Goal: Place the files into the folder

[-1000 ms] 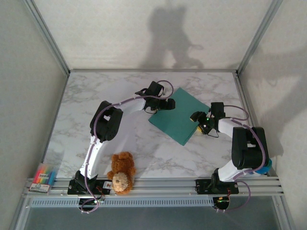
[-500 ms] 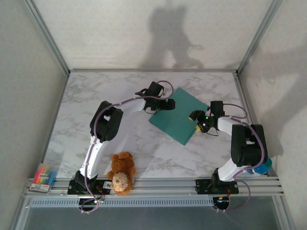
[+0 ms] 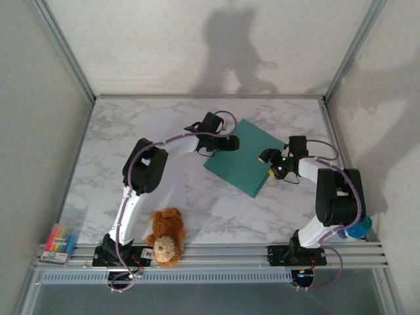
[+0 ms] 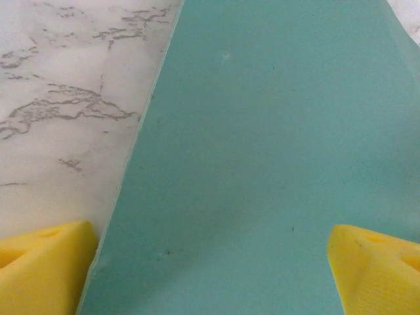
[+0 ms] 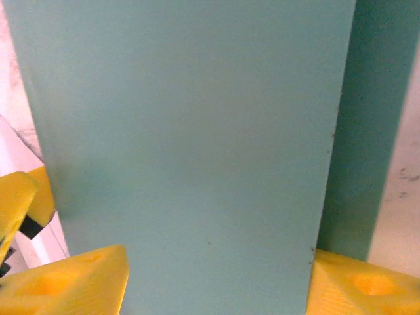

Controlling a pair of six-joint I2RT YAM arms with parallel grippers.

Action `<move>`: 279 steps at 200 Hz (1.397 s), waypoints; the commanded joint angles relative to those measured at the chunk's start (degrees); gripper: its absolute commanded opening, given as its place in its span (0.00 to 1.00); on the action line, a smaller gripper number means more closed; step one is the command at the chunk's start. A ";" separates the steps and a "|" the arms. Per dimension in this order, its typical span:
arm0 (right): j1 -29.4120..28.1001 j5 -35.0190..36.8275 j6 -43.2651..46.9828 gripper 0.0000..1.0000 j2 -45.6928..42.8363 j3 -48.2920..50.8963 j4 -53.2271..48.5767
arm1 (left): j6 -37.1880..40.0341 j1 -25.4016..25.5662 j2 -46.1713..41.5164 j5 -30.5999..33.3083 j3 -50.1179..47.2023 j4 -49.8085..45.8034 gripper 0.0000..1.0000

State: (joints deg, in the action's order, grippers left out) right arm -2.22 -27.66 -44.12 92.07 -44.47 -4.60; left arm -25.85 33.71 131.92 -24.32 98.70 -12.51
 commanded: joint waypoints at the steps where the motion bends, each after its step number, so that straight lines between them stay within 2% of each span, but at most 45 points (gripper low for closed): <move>1: -0.41 -6.10 1.30 0.68 -4.12 -2.53 0.10 | -4.57 2.78 0.26 -9.27 -4.19 -1.92 0.91; 39: 0.64 -9.85 2.24 0.67 -6.30 -5.43 -4.29 | -8.13 2.93 -2.63 -13.15 -8.43 2.42 0.90; 90: 0.82 -10.91 2.98 0.67 -12.03 -7.19 -9.07 | -12.87 3.72 -6.50 -15.29 -14.32 8.34 0.89; 156: 1.52 -12.70 3.58 0.71 -16.90 -9.79 -15.40 | -19.46 7.87 -9.82 -17.20 -19.15 17.27 0.89; 181: 2.61 -13.59 4.64 0.74 -19.68 -11.10 -18.19 | -20.12 9.38 -10.48 -15.04 -19.60 17.38 0.91; 210: 3.14 -16.24 5.00 0.78 -20.70 -12.55 -19.39 | -17.48 9.62 -13.84 -8.59 -19.94 12.65 0.99; 249: 3.10 -21.57 3.84 0.79 -18.79 -14.45 -17.84 | -14.61 9.61 -19.49 0.27 -20.22 5.48 1.00; 279: 2.71 -24.44 1.25 0.81 -18.33 -16.27 -15.77 | -13.63 9.52 -24.81 2.71 -22.41 5.32 1.00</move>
State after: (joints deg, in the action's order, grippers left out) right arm 0.78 -47.20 -40.77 73.23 -57.65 -22.57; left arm -41.54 43.35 112.44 -26.15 78.24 -4.60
